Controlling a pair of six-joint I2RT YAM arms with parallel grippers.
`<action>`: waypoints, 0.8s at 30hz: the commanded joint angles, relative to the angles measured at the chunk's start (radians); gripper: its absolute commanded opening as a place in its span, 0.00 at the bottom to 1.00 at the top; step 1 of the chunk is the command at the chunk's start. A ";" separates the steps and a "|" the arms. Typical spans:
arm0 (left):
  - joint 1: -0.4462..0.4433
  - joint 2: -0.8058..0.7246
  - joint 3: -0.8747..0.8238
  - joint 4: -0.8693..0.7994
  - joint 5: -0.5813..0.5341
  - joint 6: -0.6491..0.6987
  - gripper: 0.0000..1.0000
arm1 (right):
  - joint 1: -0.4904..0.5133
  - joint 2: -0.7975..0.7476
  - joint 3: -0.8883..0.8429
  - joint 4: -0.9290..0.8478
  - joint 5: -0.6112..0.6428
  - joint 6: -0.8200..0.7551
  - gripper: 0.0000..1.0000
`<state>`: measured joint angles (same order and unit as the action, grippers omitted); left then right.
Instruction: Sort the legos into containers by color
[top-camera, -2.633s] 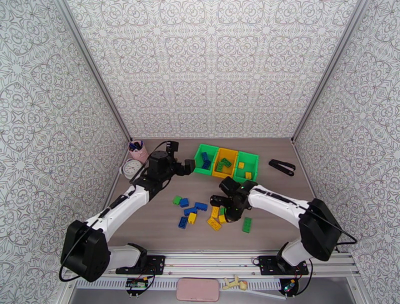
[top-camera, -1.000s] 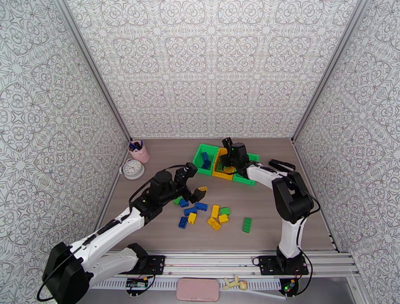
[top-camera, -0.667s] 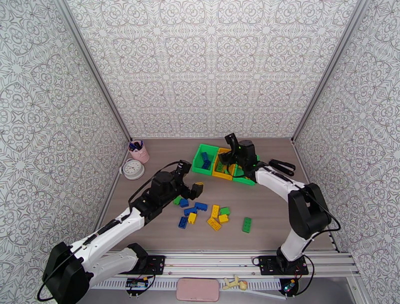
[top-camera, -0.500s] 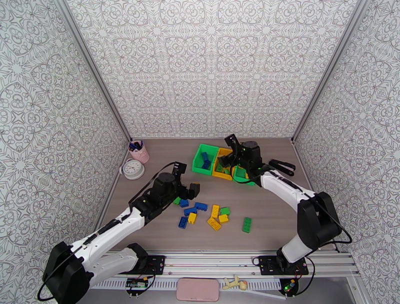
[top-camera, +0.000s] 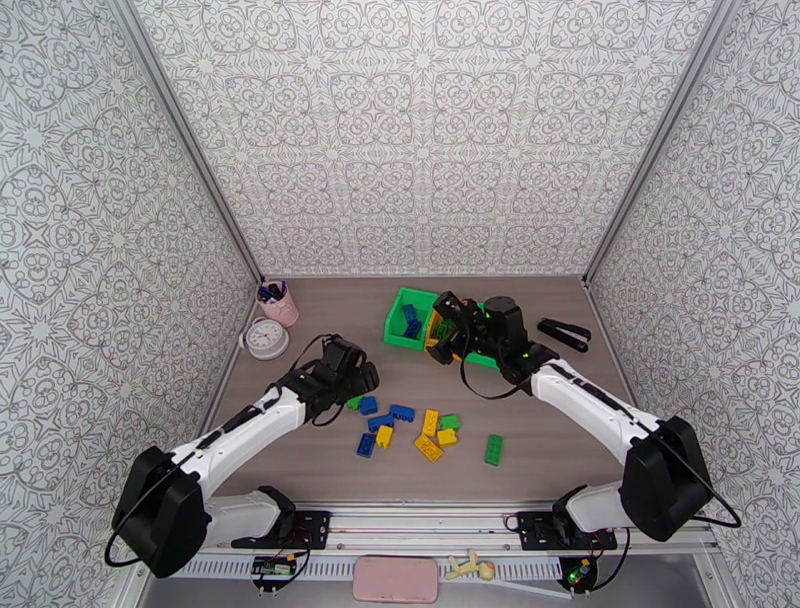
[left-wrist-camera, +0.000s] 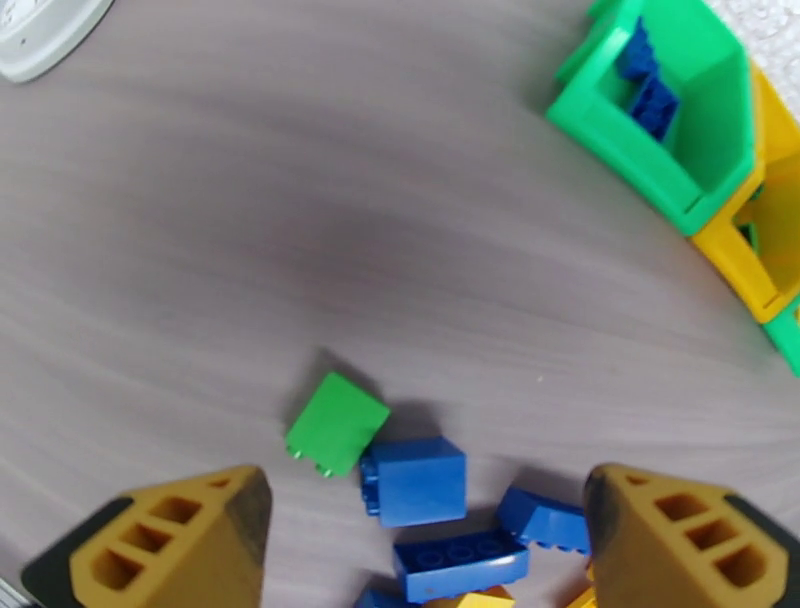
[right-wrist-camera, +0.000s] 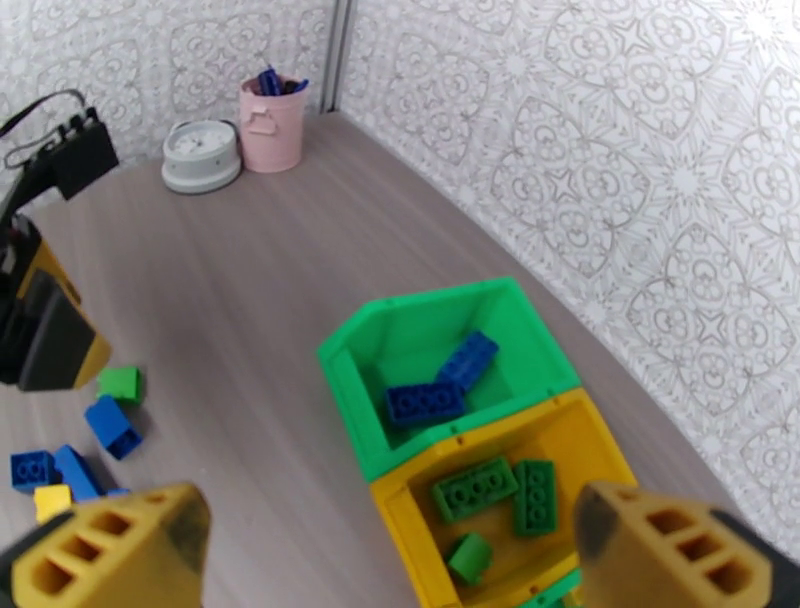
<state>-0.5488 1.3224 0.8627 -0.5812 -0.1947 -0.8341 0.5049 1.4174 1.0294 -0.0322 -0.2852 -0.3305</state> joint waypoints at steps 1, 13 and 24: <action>-0.029 0.070 0.058 -0.126 0.021 -0.050 0.84 | 0.001 -0.031 -0.020 -0.044 0.017 -0.020 1.00; -0.087 0.240 0.078 -0.109 0.072 -0.060 0.82 | 0.001 -0.065 -0.039 -0.057 0.051 0.000 1.00; -0.057 0.330 0.085 -0.037 0.089 -0.067 0.76 | 0.001 0.017 -0.007 -0.010 0.101 0.020 0.99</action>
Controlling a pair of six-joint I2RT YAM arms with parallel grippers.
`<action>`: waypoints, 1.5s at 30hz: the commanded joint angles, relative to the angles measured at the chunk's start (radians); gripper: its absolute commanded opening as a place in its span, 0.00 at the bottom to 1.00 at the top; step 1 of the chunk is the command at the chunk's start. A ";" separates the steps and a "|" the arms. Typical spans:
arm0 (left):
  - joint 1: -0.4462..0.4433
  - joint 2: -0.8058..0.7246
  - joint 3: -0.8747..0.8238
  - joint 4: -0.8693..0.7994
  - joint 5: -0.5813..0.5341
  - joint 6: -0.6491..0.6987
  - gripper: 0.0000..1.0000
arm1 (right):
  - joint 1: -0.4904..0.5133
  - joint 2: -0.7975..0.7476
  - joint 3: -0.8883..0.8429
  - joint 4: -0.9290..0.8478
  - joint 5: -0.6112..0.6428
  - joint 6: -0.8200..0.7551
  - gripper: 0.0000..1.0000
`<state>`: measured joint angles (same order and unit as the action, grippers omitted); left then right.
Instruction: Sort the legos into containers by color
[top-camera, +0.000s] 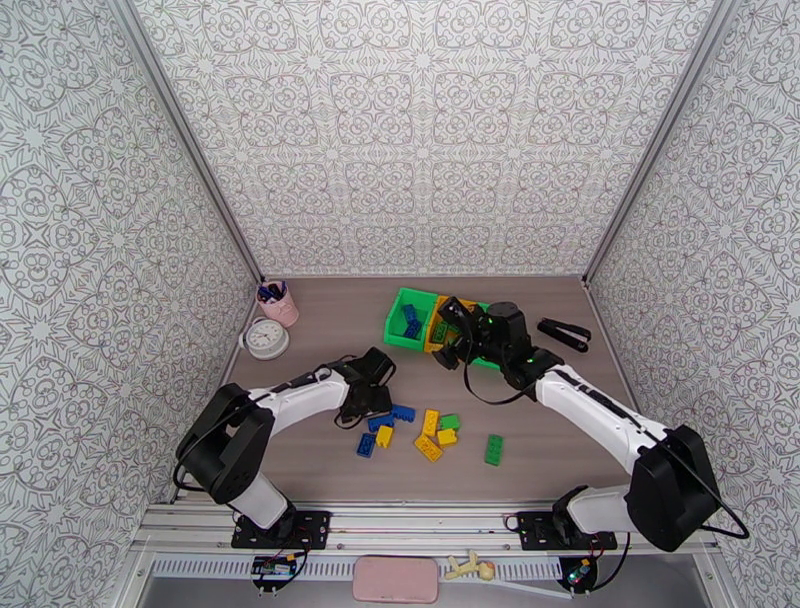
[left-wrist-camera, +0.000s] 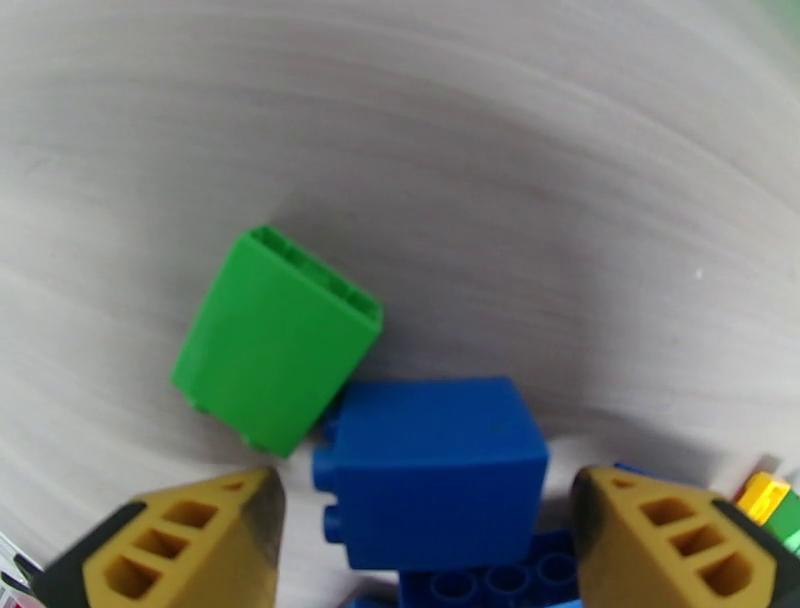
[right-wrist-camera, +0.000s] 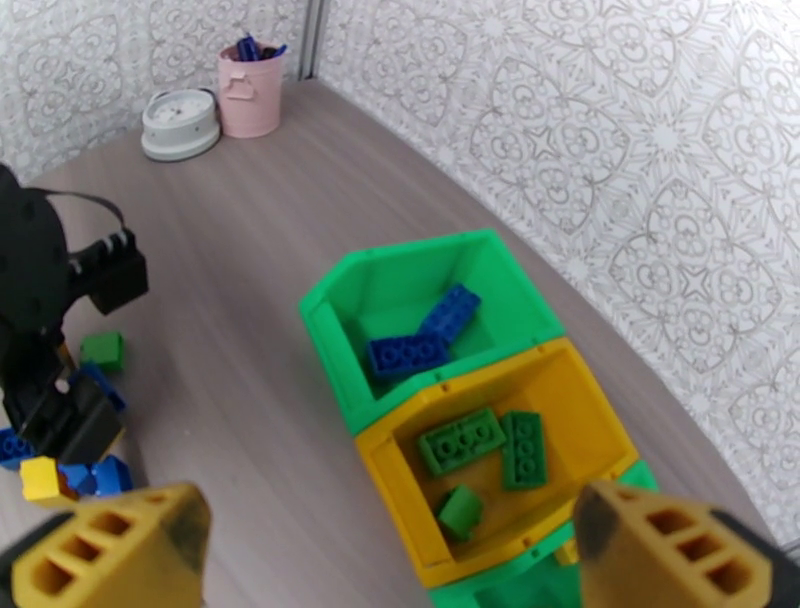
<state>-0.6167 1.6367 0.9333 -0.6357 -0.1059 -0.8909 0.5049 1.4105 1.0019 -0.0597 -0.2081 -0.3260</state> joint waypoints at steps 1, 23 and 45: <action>0.015 0.013 0.014 0.021 0.003 -0.006 0.74 | 0.001 0.024 0.023 0.018 0.020 0.016 1.00; 0.048 -0.055 0.061 -0.003 -0.028 0.062 0.33 | 0.001 -0.056 -0.048 0.062 -0.008 0.021 1.00; 0.105 0.079 0.345 0.484 0.011 0.341 0.27 | -0.002 -0.154 -0.141 0.130 0.002 0.059 1.00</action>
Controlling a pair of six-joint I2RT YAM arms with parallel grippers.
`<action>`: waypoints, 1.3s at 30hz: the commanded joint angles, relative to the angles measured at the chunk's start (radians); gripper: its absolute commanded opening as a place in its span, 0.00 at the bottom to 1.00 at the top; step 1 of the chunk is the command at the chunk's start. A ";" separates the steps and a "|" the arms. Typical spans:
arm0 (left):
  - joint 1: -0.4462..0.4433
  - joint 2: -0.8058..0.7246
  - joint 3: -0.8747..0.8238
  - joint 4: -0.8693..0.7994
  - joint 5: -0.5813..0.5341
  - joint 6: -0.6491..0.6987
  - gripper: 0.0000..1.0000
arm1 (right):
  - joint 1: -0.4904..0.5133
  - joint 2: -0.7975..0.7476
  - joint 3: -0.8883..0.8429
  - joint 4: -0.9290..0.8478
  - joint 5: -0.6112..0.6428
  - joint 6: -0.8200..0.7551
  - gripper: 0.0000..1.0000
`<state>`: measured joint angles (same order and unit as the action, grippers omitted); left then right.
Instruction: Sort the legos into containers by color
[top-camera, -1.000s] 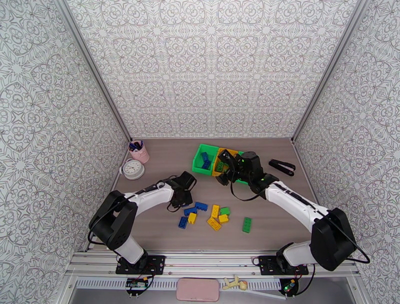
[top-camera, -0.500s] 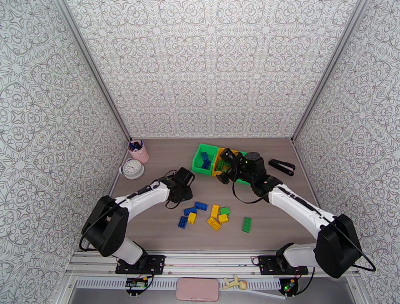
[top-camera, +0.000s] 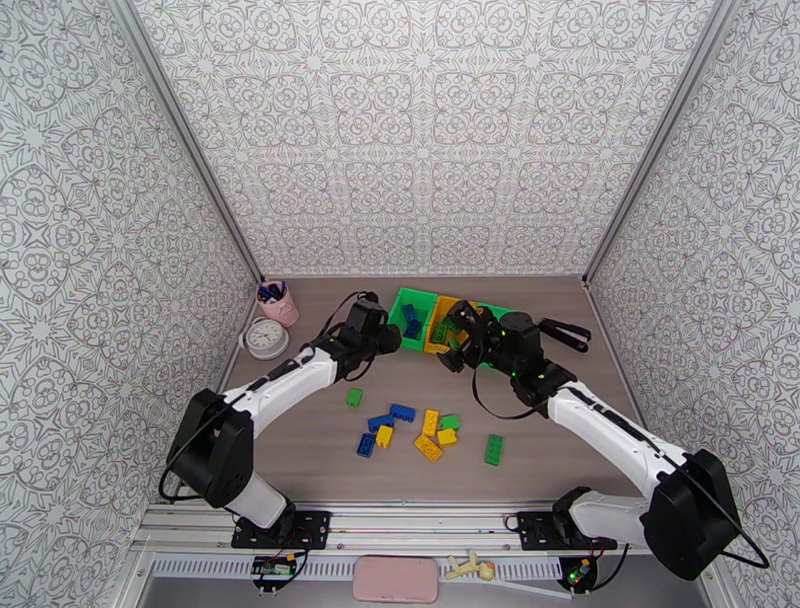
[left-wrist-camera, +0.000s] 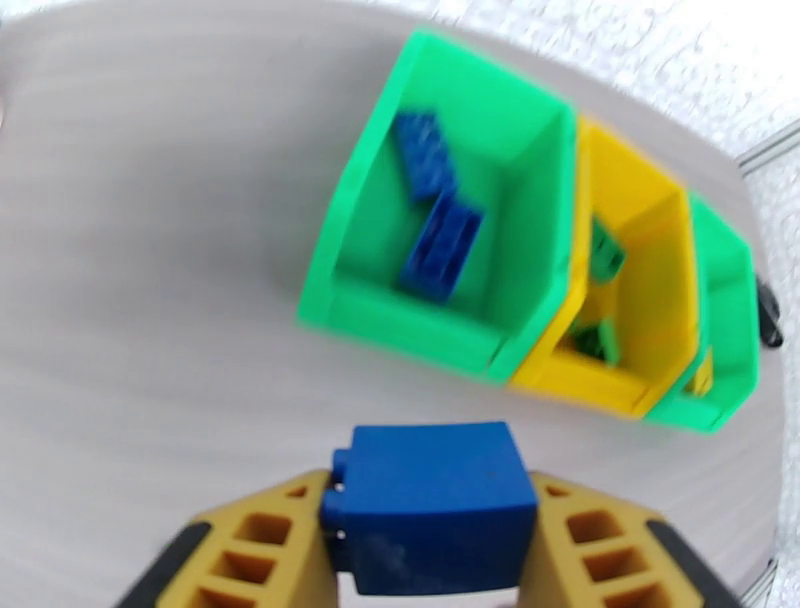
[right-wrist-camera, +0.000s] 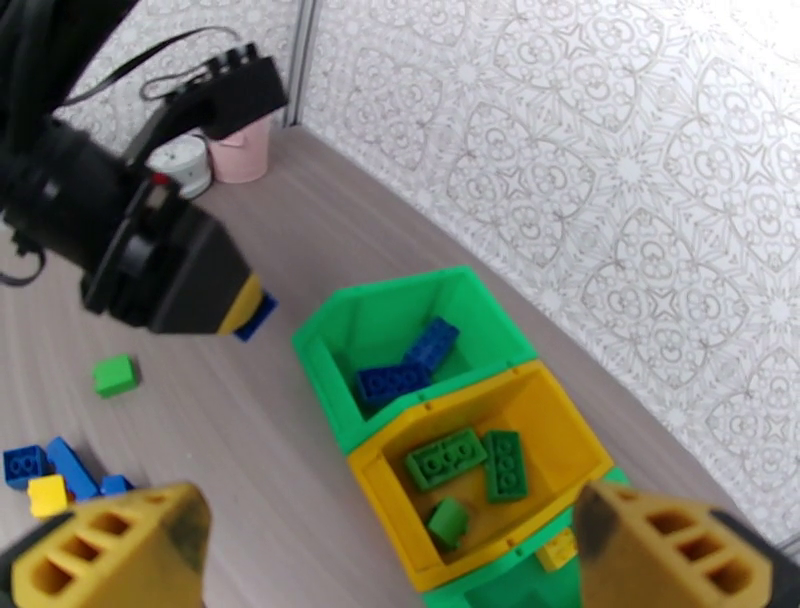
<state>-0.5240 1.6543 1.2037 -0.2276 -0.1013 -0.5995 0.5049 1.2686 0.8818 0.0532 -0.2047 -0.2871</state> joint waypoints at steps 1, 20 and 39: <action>0.014 0.095 0.108 0.076 0.007 0.053 0.28 | -0.003 -0.015 -0.023 0.019 -0.001 0.023 0.99; 0.034 0.514 0.581 -0.050 0.061 0.122 0.34 | -0.014 -0.073 -0.040 -0.030 0.040 0.009 0.99; 0.052 0.224 0.332 0.012 0.081 0.137 0.94 | 0.002 -0.045 0.020 -0.179 -0.130 -0.033 1.00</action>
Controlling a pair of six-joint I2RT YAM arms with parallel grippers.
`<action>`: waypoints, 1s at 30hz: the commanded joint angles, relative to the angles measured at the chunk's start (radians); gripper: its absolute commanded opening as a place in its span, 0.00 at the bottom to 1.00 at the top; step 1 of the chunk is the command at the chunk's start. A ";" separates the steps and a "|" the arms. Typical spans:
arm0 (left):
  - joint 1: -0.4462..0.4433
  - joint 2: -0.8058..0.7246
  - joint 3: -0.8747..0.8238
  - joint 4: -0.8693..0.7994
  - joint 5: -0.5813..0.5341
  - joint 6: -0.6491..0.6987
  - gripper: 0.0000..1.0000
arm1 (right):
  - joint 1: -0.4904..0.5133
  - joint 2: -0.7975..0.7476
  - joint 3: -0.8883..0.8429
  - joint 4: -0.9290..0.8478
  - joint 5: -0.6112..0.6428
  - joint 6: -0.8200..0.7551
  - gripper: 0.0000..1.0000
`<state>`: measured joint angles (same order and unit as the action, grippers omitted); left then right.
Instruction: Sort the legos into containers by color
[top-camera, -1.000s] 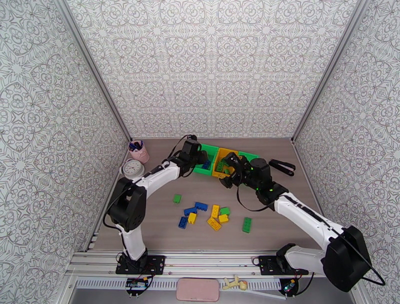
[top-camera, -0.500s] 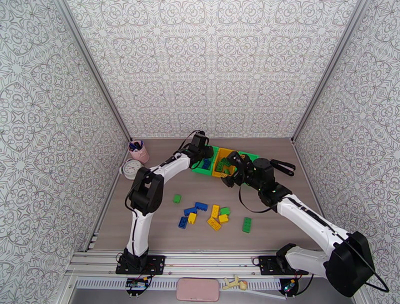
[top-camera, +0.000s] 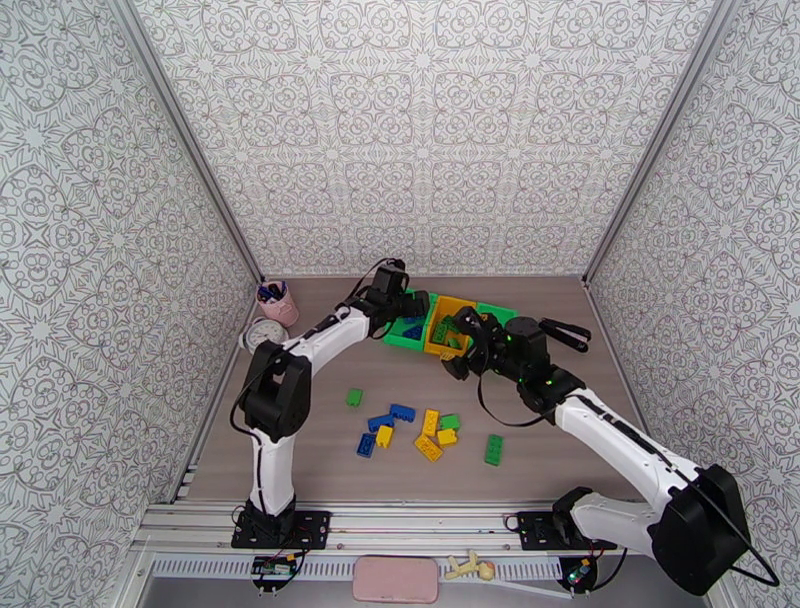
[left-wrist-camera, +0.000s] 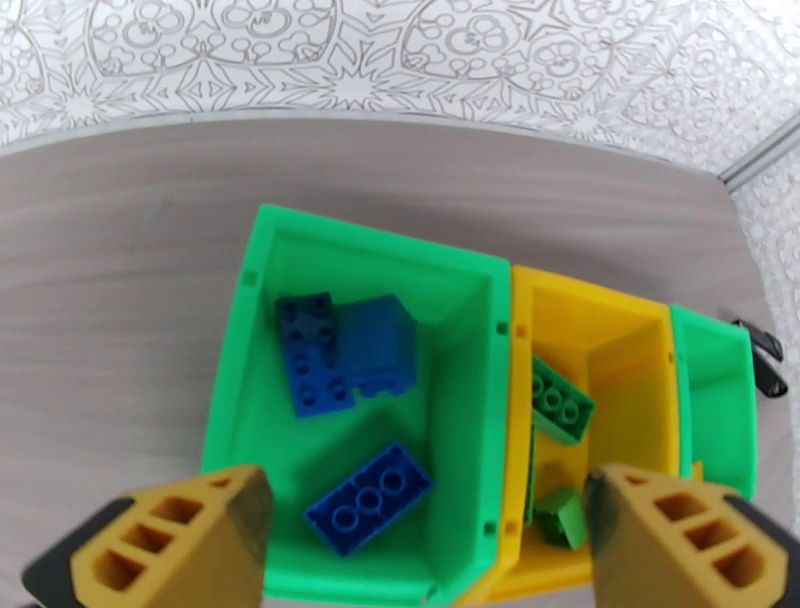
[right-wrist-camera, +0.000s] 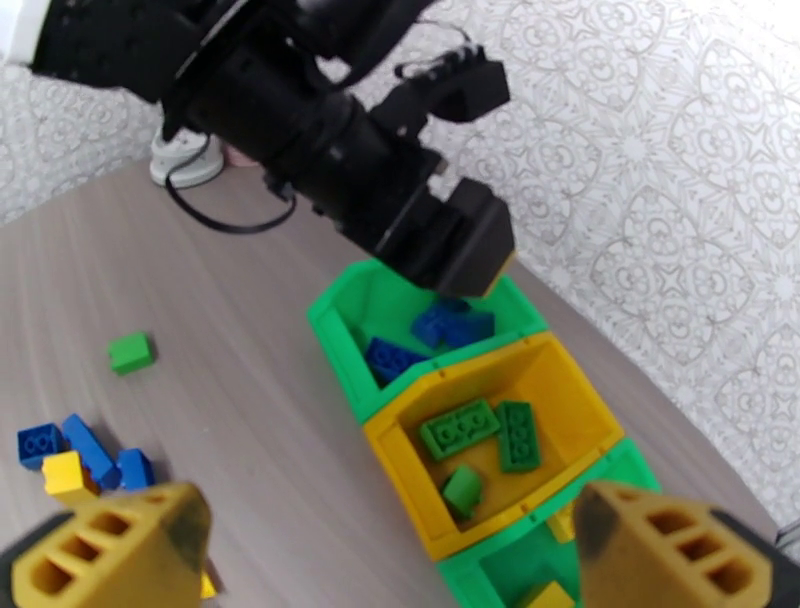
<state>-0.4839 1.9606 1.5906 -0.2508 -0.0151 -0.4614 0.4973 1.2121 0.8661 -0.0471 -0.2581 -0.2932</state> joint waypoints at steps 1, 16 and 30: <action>0.015 -0.113 -0.088 0.044 -0.014 -0.006 0.96 | 0.019 0.014 0.040 -0.109 -0.091 -0.047 0.99; 0.119 -0.340 -0.317 0.084 -0.053 -0.060 1.00 | 0.302 0.114 -0.030 -0.127 -0.154 -0.090 0.99; 0.156 -0.347 -0.360 0.090 -0.035 -0.061 1.00 | 0.512 0.369 -0.067 0.009 0.020 -0.021 0.96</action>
<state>-0.3389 1.6375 1.2499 -0.1810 -0.0528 -0.5163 1.0023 1.5391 0.7925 -0.0719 -0.2726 -0.3370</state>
